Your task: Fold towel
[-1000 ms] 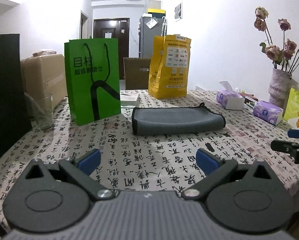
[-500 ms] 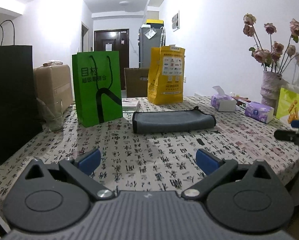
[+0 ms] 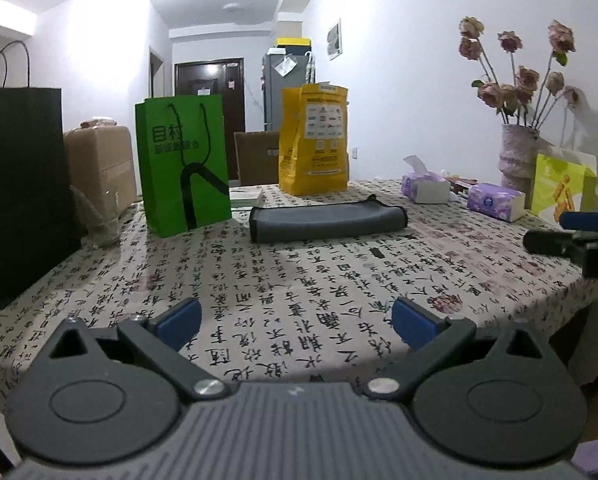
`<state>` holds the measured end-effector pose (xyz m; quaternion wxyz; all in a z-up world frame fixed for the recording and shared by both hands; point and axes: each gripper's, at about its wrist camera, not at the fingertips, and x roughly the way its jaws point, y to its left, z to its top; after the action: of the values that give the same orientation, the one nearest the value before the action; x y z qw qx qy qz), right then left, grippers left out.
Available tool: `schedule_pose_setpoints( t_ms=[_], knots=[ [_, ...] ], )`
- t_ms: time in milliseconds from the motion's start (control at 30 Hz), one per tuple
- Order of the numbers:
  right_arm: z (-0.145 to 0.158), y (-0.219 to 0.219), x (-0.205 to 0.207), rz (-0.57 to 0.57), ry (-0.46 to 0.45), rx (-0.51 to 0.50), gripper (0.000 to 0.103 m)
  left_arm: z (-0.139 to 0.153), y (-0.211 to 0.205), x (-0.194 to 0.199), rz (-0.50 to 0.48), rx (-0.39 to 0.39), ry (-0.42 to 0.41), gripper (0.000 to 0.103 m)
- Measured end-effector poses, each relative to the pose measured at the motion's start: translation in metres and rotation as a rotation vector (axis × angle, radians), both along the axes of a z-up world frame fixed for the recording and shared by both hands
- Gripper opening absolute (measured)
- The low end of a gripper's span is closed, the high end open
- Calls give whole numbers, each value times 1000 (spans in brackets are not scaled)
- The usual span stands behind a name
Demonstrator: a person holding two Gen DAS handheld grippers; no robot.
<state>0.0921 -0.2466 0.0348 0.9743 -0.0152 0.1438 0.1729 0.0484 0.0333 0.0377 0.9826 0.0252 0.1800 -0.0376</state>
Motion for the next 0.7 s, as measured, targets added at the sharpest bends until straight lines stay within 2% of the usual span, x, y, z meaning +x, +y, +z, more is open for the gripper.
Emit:
schedule_pose_setpoints(
  t_ms=[233,367,533,700],
  knots=[
    [-12,5,-20,44,18,25,103,-14,-10,-12,-36,-17,24,103],
    [-21,4,-31,31,44,55,103,-24,-15,-19,-40,-21,52,103],
    [-23,-4,-41,-7,68,117,103,-22,-12,-29,-26,-43,41,103],
    [-22,-7,-46,-14,76,116,103,-21,-10,-38,-12,-53,40,103]
  ],
)
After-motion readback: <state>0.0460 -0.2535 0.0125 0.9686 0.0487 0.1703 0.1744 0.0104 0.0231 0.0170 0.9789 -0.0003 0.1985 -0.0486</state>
